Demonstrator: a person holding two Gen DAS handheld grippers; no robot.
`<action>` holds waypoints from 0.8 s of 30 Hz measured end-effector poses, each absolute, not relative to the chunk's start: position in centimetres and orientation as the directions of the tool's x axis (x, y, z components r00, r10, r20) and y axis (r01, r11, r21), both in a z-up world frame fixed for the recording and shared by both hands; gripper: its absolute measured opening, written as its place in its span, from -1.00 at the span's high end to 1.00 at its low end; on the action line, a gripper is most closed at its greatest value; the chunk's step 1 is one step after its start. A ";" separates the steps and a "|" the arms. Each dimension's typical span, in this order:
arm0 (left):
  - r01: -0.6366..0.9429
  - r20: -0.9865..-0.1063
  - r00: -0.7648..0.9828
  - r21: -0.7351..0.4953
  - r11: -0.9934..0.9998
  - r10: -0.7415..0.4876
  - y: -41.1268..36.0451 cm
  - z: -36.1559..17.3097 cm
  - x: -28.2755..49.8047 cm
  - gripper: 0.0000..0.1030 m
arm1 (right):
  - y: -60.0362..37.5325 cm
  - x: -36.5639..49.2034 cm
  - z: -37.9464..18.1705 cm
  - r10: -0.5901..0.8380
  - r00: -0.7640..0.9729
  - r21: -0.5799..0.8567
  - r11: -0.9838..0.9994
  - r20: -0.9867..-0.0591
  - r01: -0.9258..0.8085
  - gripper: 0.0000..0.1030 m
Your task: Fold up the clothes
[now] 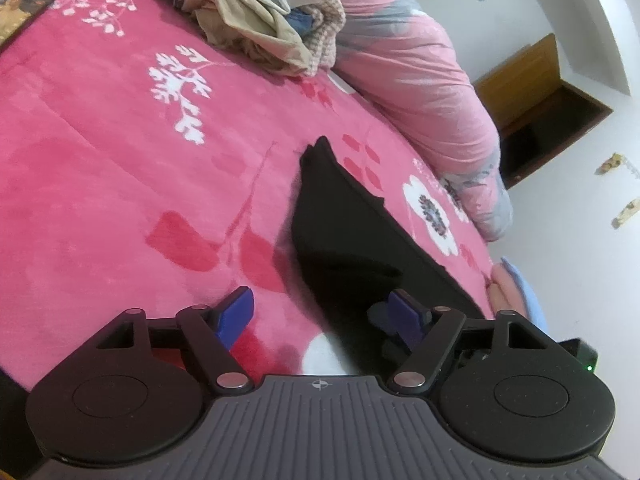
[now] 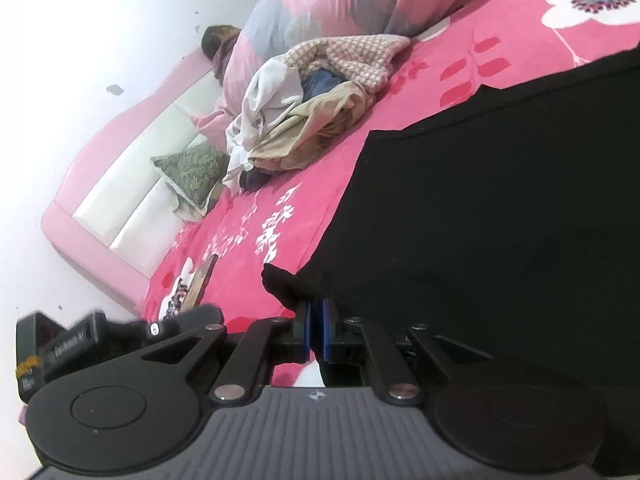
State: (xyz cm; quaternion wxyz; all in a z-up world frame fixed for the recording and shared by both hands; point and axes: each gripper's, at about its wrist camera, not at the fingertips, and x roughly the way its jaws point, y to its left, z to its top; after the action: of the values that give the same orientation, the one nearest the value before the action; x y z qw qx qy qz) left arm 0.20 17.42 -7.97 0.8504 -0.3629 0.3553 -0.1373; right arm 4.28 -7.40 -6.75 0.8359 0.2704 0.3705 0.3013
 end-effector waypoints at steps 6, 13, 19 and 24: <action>-0.001 -0.484 0.686 -0.748 0.664 -0.544 16.4 -8.1 1.0 -0.56 | -5.9 2.8 -6.0 0.686 0.559 0.578 0.714 -0.466 -0.394 0.90; -0.096 -0.490 0.690 -0.791 0.604 -0.533 17.6 -9.4 2.7 -0.05 | -4.3 1.3 -5.3 0.645 0.587 0.443 0.764 -0.489 -0.470 0.90; -0.125 -0.468 0.740 -0.802 0.585 -0.483 19.6 -9.5 1.9 -0.03 | -5.4 1.4 -5.2 0.639 0.604 0.472 0.766 -0.477 -0.437 0.90; 0.034 -0.488 0.791 -0.569 0.822 -0.370 17.1 -7.2 0.6 -0.05 | -7.7 2.9 -6.1 0.693 0.564 0.638 0.691 -0.449 -0.340 0.90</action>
State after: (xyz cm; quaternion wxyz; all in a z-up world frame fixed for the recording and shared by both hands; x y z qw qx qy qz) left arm 0.60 17.06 -7.20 0.9048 -0.2768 0.3036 -0.1118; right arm 2.87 -7.66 -6.14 0.8485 0.2491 0.3541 0.3042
